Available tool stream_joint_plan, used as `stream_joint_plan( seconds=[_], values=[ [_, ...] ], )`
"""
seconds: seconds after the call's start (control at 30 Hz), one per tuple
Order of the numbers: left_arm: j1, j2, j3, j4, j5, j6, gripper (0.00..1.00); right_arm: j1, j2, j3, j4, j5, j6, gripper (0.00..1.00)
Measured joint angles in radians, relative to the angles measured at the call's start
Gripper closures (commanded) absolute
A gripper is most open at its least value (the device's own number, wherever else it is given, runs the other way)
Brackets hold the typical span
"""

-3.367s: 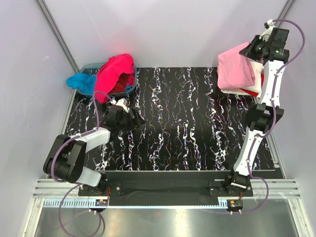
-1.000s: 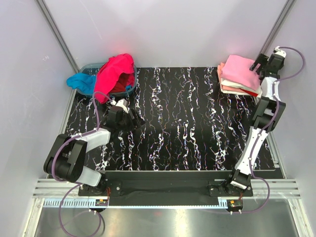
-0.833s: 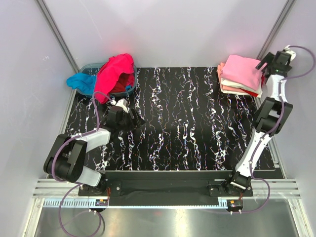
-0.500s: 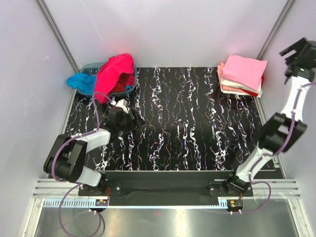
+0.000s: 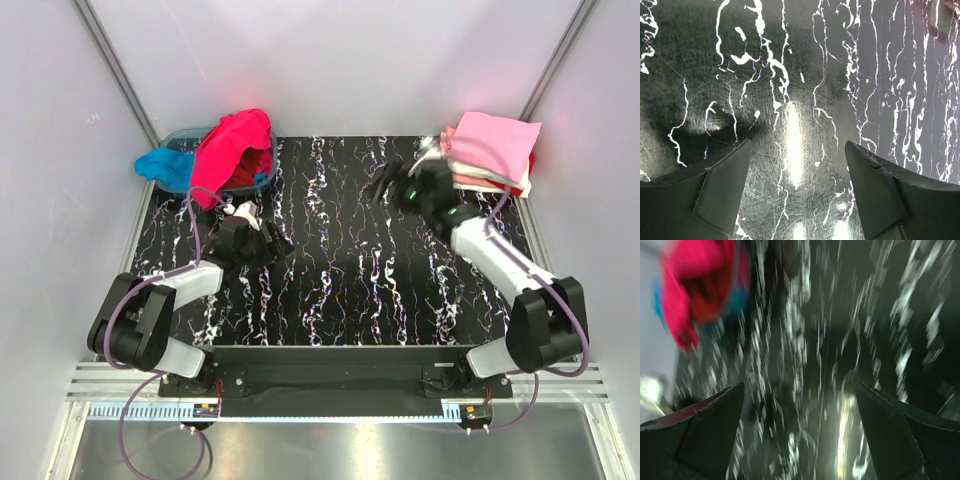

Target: Fold and stack the t-shirts

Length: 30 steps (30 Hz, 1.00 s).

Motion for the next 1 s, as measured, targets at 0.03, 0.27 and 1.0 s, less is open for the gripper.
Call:
stream_joint_plan(
  seconds=[0.03, 0.27, 1.0],
  values=[
    [0.0, 0.0, 0.0, -0.002, 0.0, 0.0, 0.18, 0.059, -0.002, -0.071, 0.001, 0.0, 0.001, 0.0],
    [0.0, 0.0, 0.007, -0.035, 0.0, 0.001, 0.14, 0.323, -0.104, -0.497, 0.106, -0.002, 0.035, 0.0],
    [0.0, 0.031, 0.074, -0.132, 0.0, 0.011, 0.1, 0.323, -0.161, -0.611, 0.314, -0.005, 0.059, 0.0]
  ],
)
